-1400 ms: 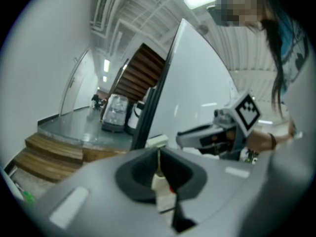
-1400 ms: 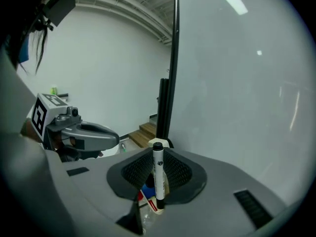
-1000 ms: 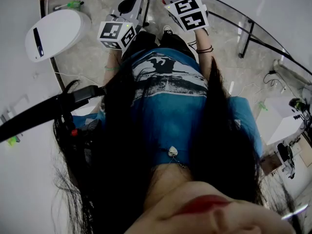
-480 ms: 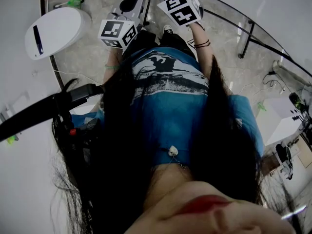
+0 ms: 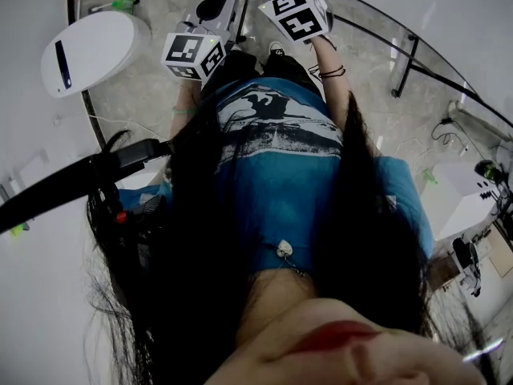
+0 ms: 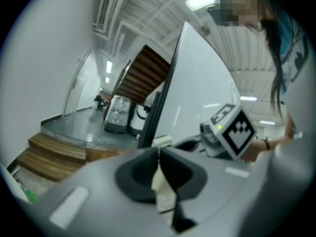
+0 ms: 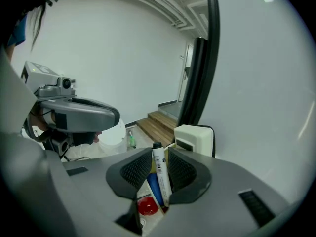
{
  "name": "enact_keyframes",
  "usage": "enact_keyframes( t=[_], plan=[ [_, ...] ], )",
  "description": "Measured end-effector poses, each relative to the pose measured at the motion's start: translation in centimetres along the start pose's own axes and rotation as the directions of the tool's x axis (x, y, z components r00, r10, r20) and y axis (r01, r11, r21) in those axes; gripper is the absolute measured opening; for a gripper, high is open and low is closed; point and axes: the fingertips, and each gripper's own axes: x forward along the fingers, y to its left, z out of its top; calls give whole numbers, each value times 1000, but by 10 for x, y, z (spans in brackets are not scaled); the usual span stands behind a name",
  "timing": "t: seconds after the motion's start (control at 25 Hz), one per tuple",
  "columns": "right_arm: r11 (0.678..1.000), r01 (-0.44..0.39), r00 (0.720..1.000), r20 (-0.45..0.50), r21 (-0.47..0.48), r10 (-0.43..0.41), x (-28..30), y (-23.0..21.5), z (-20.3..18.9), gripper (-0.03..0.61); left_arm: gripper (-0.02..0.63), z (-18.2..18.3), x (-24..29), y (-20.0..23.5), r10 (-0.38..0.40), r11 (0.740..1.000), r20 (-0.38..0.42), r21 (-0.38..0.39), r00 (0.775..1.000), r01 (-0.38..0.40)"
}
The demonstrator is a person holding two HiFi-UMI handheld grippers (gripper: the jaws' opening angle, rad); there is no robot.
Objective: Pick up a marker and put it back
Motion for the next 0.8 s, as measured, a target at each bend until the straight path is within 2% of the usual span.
enact_keyframes(
  t=[0.12,0.4,0.64,0.8],
  plan=[
    [998,21,999,27,62,-22,-5,-5,0,90,2,0,-1,2,4,1000,-1,0,1000,-4],
    [977,-10,989,147,214,-22,-34,-15,11,93,2,-1,-1,1,-3,1000,-7,4,1000,3],
    [933,-28,967,248,359,-66,-59,-29,14,92,2,-3,-2,-5,-20,1000,-17,4,1000,20],
    [879,-75,950,300,471,-79,-76,-33,7,92,2,-7,-1,-10,-34,999,-28,-3,999,33]
  ],
)
